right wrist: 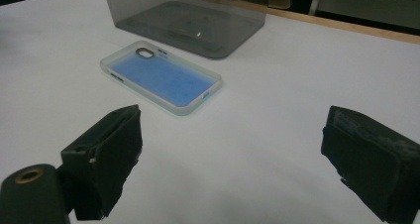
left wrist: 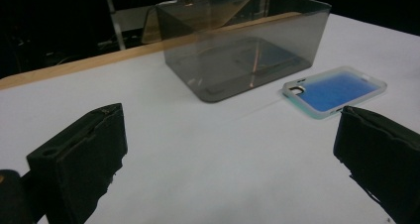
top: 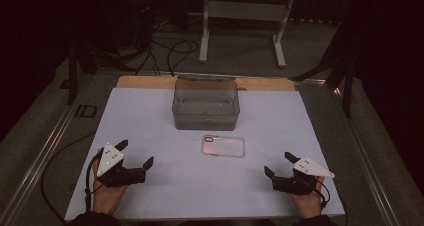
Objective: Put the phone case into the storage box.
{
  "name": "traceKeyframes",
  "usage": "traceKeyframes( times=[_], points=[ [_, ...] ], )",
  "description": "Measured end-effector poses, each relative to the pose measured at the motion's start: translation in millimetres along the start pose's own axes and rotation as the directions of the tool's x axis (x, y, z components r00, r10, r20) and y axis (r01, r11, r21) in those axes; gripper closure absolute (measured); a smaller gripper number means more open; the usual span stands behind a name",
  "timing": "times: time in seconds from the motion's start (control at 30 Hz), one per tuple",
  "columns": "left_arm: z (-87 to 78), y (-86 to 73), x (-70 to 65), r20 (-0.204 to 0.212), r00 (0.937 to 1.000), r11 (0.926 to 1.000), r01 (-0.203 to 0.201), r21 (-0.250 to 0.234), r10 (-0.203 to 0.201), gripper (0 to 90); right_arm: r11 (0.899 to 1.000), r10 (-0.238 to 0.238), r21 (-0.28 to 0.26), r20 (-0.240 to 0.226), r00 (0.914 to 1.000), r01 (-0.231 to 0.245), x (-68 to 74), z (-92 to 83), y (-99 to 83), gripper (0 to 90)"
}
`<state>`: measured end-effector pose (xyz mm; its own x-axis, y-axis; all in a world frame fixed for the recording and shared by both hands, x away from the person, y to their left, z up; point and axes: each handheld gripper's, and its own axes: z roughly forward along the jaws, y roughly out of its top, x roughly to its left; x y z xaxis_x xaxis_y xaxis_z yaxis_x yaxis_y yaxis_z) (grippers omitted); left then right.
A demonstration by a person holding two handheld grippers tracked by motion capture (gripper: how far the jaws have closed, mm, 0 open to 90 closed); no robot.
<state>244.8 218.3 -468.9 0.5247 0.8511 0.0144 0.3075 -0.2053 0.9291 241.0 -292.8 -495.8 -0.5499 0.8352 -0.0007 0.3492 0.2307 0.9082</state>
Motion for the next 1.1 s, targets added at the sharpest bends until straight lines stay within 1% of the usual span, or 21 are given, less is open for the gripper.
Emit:
traceKeyframes(
  times=[0.1,0.27,0.57,0.73,1.0,1.1],
  points=[
    [5.8,1.3,-3.7,0.008,0.9999,0.9999,-0.012,0.009,0.012,0.9,1.0,0.001,-0.001,-0.001,1.0,-0.001,0.3,0.1,0.1,8.7],
    [13.8,6.3,-6.7,0.024,0.9995,0.9998,-0.018,0.008,0.018,0.9,1.0,-0.001,-0.001,0.0,1.0,0.001,0.0,0.0,0.1,8.7],
    [25.3,14.2,-7.4,0.027,0.9993,0.9994,-0.024,0.024,0.023,1.1,1.0,0.0,0.003,-0.001,1.0,0.0,0.2,0.3,0.0,8.7],
    [30.8,17.2,-6.7,0.028,0.9995,0.9995,-0.017,0.026,0.016,1.1,1.0,0.002,0.005,-0.002,1.0,-0.002,0.6,0.6,0.0,8.7],
    [42.3,21.8,-7.2,0.029,0.9991,0.9988,-0.032,0.038,0.031,1.2,1.0,0.002,0.005,-0.003,1.0,-0.002,0.3,0.5,-0.1,8.7],
    [45.5,22.2,-7.1,0.03,0.9992,0.9989,-0.03,0.037,0.029,1.2,1.0,0.002,0.006,-0.003,1.0,-0.002,0.3,0.7,-0.1,8.7]
  ],
)
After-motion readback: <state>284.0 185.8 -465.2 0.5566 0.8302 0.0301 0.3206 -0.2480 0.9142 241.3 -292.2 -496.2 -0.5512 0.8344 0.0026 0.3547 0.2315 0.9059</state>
